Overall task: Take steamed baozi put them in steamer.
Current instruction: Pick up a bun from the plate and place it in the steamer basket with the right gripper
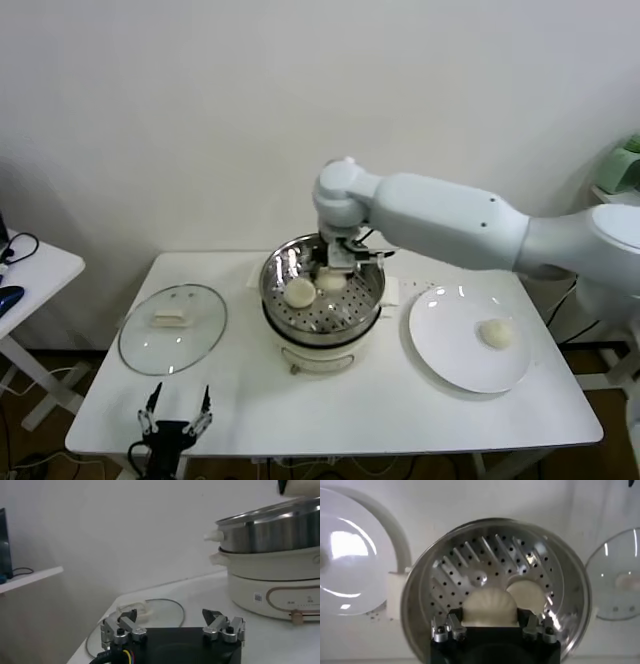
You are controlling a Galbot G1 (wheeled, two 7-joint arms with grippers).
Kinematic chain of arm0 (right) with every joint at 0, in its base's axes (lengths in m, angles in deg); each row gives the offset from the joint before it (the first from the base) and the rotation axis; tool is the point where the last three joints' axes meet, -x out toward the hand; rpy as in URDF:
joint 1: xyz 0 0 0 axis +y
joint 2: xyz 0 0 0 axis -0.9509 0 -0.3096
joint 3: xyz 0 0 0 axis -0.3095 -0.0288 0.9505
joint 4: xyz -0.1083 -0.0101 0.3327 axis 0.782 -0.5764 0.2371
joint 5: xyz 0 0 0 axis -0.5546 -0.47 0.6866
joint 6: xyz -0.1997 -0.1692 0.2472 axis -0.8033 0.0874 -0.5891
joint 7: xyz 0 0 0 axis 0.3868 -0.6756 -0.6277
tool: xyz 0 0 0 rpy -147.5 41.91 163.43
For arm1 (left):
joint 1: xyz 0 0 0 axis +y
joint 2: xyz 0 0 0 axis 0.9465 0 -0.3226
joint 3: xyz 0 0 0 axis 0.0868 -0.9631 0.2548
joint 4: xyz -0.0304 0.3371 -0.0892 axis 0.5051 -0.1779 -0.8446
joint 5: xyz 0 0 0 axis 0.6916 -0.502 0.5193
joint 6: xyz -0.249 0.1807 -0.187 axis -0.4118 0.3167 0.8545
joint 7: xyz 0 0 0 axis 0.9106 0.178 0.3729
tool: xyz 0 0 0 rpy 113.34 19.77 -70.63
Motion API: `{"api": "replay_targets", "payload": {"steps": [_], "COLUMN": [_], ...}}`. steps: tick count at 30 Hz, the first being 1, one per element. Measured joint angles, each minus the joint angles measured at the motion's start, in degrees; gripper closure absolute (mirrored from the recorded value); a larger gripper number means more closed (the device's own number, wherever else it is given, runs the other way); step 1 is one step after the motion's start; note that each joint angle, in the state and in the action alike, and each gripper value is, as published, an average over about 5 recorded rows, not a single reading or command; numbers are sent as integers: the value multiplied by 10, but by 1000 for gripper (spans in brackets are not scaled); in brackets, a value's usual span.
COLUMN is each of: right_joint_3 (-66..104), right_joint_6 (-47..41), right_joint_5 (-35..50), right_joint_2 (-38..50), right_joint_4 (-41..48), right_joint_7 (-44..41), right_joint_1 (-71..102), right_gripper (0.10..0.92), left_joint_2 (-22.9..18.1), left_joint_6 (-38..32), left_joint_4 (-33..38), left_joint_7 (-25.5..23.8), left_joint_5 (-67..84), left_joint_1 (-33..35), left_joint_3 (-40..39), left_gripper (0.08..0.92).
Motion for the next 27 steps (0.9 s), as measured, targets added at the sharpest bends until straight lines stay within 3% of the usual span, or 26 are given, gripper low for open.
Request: {"api": "replay_targets", "payload": {"steps": [27], "right_joint_3": [-39], "right_joint_6": [-5], "right_joint_5": [28], "right_joint_2": [-33], "right_joint_4": [37], "right_joint_7": [2], "right_joint_1": [35], "right_gripper": [330], "left_joint_2": [4], "left_joint_6": [11], "left_joint_4": [-6], "left_joint_7": [4], "left_joint_5": [2], "left_joint_1": [-10], "left_joint_3": [-3], "left_gripper": [177]}}
